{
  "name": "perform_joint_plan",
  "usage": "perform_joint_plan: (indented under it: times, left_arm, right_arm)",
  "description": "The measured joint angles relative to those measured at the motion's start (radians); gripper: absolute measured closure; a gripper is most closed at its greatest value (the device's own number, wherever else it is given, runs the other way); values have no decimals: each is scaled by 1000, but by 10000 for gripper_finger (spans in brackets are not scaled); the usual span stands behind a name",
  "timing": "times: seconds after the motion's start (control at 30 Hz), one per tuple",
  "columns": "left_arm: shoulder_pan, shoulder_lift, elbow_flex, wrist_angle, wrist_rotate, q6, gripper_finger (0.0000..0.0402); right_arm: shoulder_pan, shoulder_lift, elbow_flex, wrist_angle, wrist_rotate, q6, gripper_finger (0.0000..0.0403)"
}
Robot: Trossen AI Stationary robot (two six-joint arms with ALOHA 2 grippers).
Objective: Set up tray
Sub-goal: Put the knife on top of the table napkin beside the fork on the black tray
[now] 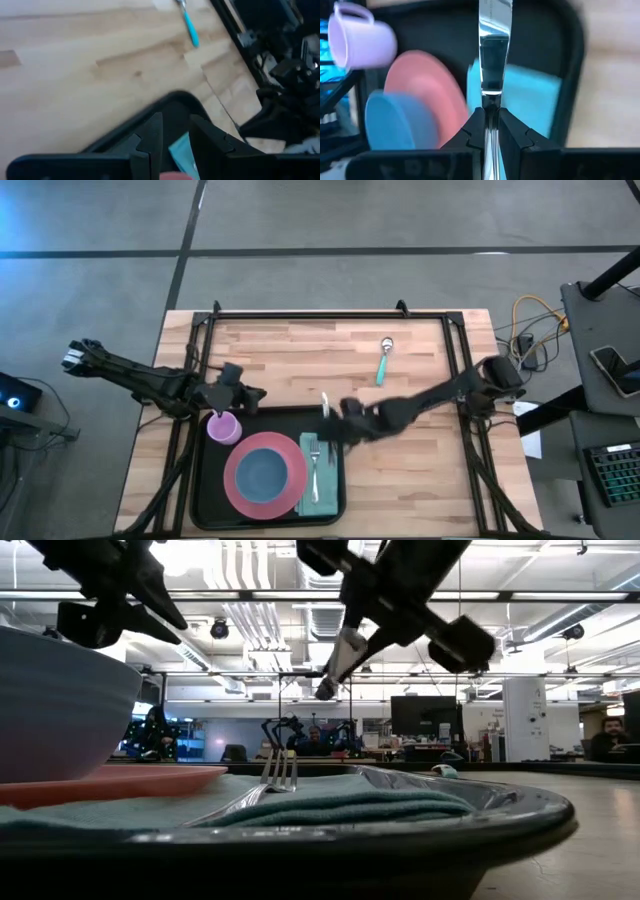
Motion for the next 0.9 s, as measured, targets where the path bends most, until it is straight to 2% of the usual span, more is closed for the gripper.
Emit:
perform_joint_plan:
  times: [0.13, 0.23, 0.3, 0.47, 0.57, 0.67, 0.8, 0.9]
  left_arm:
    - [0, -7, 7, -2, 67, 28, 326]
    - [0, -7, 29, -2, 88, 49, 326]
    - [0, -7, 47, 1, 92, 125, 326]
    - [0, -5, 87, -2, 101, 257, 326]
    - [0, -6, 106, -2, 101, 302, 326]
    - [0, -5, 109, -1, 101, 319, 326]
    - [0, -5, 104, -10, 102, 335, 326]
    - [0, -6, 104, -17, 116, 336, 326]
  right_arm:
    - [88, 54, 14, 97, 64, 147, 383]
    - [140, 100, 48, 96, 138, 268, 383]
    - [162, 130, 69, 80, 153, 306, 383]
    - [186, 221, 144, 83, 139, 363, 383]
    - [186, 284, 199, 78, 66, 360, 381]
    - [186, 340, 256, 55, 42, 357, 380]
    - [188, 358, 333, -46, 51, 382, 380]
    - [189, 358, 391, -197, 36, 370, 379]
